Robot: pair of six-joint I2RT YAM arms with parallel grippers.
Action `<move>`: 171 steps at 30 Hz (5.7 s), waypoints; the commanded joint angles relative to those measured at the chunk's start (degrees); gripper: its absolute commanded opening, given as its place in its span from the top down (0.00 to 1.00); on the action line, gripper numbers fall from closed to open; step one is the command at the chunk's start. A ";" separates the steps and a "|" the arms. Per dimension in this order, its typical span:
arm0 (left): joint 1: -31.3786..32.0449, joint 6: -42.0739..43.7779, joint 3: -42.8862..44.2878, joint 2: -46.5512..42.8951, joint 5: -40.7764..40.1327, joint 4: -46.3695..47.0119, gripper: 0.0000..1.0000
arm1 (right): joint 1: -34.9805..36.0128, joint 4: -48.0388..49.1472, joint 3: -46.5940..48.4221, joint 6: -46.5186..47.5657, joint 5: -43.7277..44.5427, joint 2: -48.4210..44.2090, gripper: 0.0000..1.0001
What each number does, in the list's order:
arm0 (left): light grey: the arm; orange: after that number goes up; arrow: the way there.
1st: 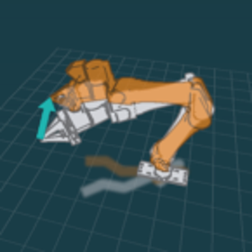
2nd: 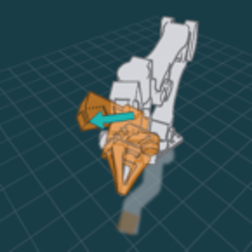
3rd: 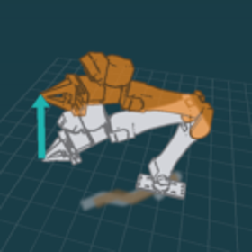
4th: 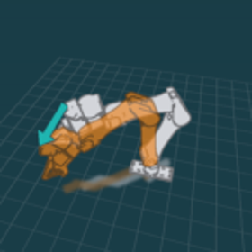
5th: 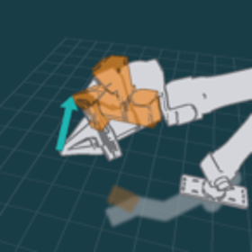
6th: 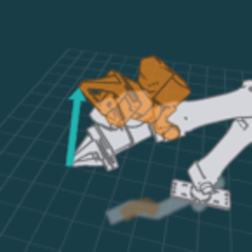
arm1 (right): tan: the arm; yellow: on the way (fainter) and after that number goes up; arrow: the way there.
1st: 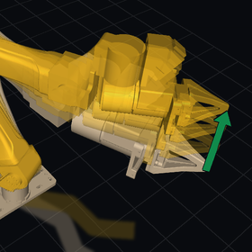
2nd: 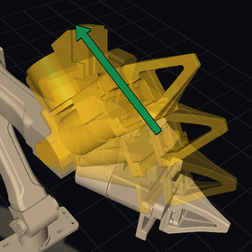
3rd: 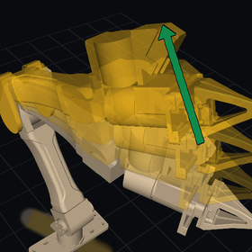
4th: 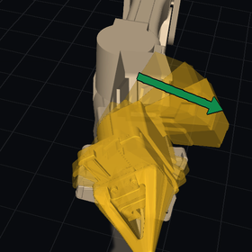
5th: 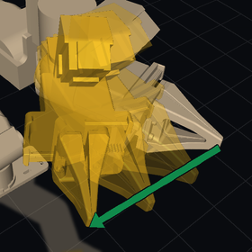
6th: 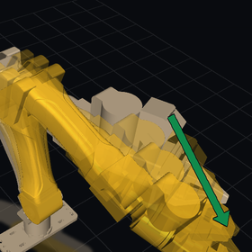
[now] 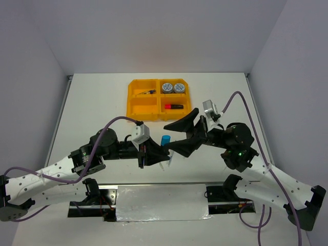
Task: Sort the stationery into containers
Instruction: Close the pen cap on the pen, then place the pen in the storage box.
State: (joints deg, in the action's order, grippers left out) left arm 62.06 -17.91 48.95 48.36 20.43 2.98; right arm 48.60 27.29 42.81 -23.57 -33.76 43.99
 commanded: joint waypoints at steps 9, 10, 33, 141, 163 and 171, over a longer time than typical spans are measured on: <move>0.08 0.95 -0.17 0.24 1.37 2.64 1.00 | 0.18 3.47 2.11 -0.77 -2.28 1.19 0.39; 0.08 0.95 -0.26 0.25 1.37 2.64 1.00 | 0.27 3.65 2.11 -0.86 -2.54 1.45 0.41; 0.08 0.95 0.00 0.07 -0.82 1.06 1.00 | 0.18 4.88 1.32 -0.68 -3.24 2.07 0.86; -26.82 -4.58 -2.01 -8.81 25.20 14.68 1.00 | 19.08 -10.87 7.12 3.97 7.81 9.80 0.39; -22.43 -15.49 -10.71 -12.32 20.97 25.32 1.00 | 17.94 3.29 0.08 12.15 24.91 4.61 0.41; -21.20 -15.05 -11.86 -11.71 20.00 24.79 1.00 | 17.58 10.76 -1.14 12.06 18.11 3.65 0.41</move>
State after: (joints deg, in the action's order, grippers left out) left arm 40.23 -33.12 37.98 36.51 40.51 25.80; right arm 66.48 28.86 40.29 -12.10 -13.30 49.45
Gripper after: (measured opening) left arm 0.276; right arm 0.589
